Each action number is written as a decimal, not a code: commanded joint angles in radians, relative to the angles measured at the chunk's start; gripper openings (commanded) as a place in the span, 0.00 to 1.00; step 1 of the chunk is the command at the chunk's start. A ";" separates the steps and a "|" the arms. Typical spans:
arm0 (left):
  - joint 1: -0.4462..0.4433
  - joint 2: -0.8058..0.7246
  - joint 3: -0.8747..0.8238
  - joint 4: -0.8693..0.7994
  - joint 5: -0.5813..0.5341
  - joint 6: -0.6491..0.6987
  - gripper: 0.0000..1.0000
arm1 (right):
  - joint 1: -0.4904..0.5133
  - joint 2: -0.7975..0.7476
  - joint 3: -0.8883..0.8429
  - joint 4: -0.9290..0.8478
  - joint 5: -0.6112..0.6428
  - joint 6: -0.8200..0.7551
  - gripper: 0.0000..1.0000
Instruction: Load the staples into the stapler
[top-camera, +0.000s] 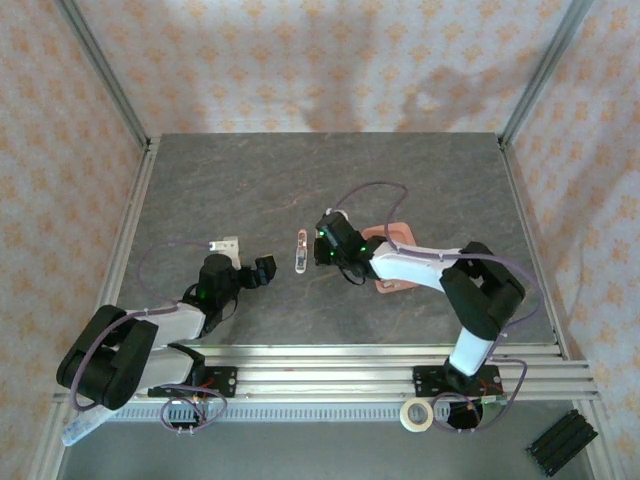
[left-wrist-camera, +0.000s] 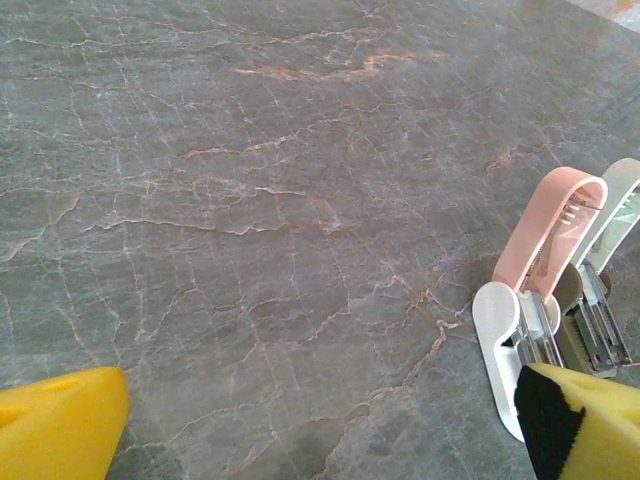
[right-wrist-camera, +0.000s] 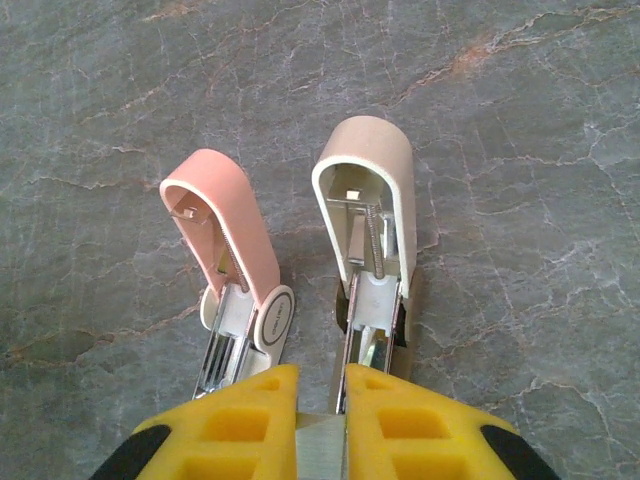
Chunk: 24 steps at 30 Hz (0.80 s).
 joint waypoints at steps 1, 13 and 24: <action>0.008 0.010 -0.009 0.054 -0.032 -0.001 1.00 | 0.003 0.031 0.040 -0.010 0.034 -0.024 0.16; 0.008 0.023 -0.004 0.064 -0.028 0.006 1.00 | 0.003 0.074 0.072 -0.047 0.086 -0.005 0.16; 0.008 0.029 -0.004 0.075 -0.025 0.008 1.00 | 0.003 0.093 0.094 -0.074 0.109 -0.022 0.16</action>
